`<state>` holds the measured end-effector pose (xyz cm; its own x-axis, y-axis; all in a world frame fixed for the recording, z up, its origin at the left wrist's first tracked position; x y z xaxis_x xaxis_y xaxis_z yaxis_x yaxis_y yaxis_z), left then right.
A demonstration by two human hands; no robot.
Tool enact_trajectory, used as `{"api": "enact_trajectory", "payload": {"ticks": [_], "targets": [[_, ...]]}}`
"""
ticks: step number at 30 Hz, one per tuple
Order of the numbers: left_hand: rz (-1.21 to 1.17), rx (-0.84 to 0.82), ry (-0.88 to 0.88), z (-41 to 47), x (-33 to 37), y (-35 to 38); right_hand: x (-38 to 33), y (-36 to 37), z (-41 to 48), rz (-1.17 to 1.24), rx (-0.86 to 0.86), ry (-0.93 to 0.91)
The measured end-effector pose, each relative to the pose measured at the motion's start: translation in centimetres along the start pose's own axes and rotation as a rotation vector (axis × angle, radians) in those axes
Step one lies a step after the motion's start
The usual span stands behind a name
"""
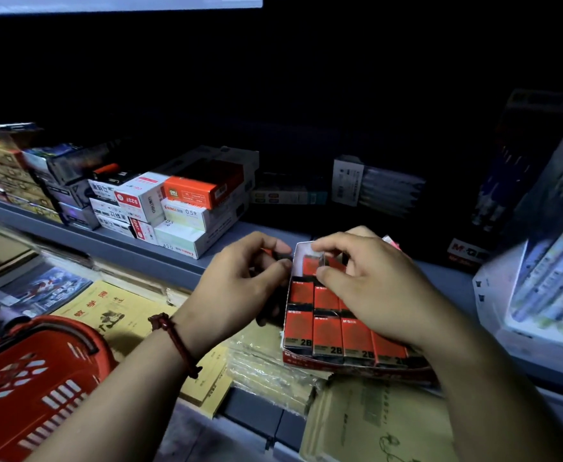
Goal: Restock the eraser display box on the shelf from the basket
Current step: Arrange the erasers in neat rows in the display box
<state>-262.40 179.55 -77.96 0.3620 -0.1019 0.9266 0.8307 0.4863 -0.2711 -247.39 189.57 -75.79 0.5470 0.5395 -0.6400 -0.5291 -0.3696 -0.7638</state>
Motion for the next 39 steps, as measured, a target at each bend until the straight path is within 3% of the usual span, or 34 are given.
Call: {"api": "enact_trajectory", "payload": {"ticks": [15,24,33,39], "targets": [[0.034,-0.027,0.069,0.4,-0.5,0.5,-3.2,-0.1,-1.5,-0.409,0.071,-0.043],[0.026,-0.028,0.081,0.3,-1.2,0.9,-3.8,0.6,-1.0,-0.568,0.004,-0.001],[-0.047,-0.016,0.066,0.1,-1.3,1.0,-3.5,0.4,-0.6,-0.44,0.07,0.006],[-0.085,-0.009,0.063,0.1,-1.1,0.9,-1.1,-0.1,-0.2,0.016,0.135,0.044]]}}
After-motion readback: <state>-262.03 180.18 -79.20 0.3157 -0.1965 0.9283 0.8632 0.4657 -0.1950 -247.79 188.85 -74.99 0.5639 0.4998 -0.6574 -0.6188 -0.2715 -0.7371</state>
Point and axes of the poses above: each hand's wrist, its own z-axis towards the middle knuckle, its own y-axis out of the palm, x = y × z, the point moved 4 cm from there along z, towards the middle knuckle, and after that the axes turned 9 degrees about y, right-handed, at the moved point
